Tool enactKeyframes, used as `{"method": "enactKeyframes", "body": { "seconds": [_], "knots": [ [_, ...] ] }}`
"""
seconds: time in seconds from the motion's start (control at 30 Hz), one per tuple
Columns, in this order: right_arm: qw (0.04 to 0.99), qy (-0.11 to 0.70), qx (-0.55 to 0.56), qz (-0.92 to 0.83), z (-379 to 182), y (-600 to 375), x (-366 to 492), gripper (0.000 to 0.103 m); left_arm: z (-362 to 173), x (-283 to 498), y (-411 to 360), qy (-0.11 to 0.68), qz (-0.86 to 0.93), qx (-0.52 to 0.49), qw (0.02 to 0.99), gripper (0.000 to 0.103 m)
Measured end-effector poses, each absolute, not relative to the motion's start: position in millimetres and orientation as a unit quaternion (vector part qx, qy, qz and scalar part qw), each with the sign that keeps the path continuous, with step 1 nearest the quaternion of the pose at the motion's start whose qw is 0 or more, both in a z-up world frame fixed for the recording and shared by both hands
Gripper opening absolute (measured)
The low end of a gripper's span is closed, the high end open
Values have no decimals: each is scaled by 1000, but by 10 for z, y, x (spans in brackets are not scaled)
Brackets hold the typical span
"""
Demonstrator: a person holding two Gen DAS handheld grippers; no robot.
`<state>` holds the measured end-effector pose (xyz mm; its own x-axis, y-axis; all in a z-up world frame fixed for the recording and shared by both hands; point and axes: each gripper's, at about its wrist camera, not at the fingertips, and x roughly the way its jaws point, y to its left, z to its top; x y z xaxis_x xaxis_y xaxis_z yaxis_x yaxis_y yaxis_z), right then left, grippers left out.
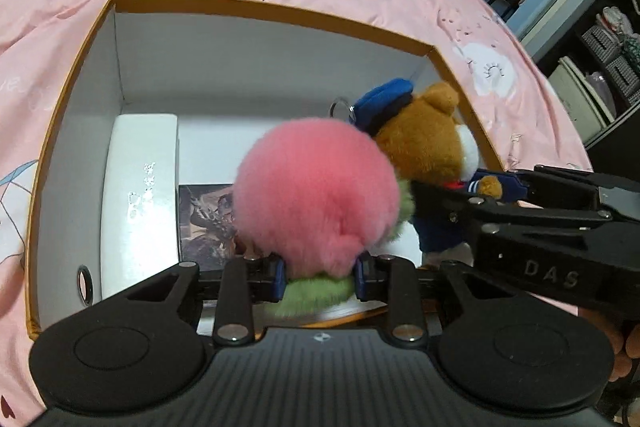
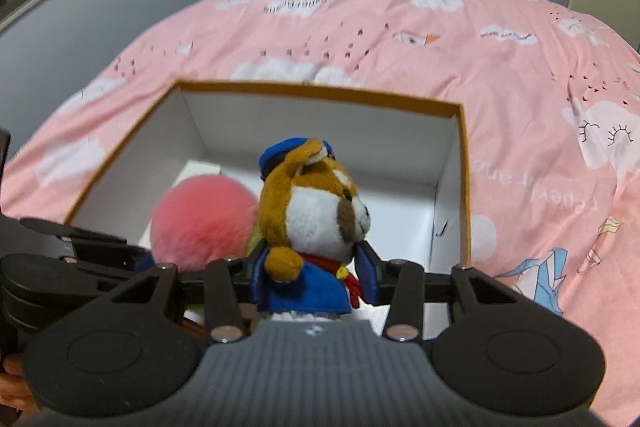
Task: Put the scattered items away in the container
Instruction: 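Lower the pom-pom and teddy bear into the orange box with both grippers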
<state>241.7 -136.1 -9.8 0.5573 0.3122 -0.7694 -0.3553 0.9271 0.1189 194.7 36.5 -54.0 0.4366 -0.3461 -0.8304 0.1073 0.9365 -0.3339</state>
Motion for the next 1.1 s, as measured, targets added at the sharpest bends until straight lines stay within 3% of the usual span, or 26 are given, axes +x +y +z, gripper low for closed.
{"method": "enactKeyframes", "body": {
  "seconds": [0.33, 0.83, 0.97, 1.1],
  "knots": [
    [839, 512, -20, 185, -401, -1319, 2540, 44, -706, 2080, 406, 555, -135, -128, 811, 31],
    [821, 544, -12, 171, -681, -1375, 2572, 44, -805, 2166, 410, 581, -133, -123, 794, 33],
    [826, 537, -11, 170, -692, -1372, 2545, 43, -790, 2128, 419, 571, -125, -113, 803, 41],
    [830, 531, -10, 168, -674, -1370, 2529, 44, -766, 2086, 444, 557, -114, -104, 816, 57]
  ]
}}
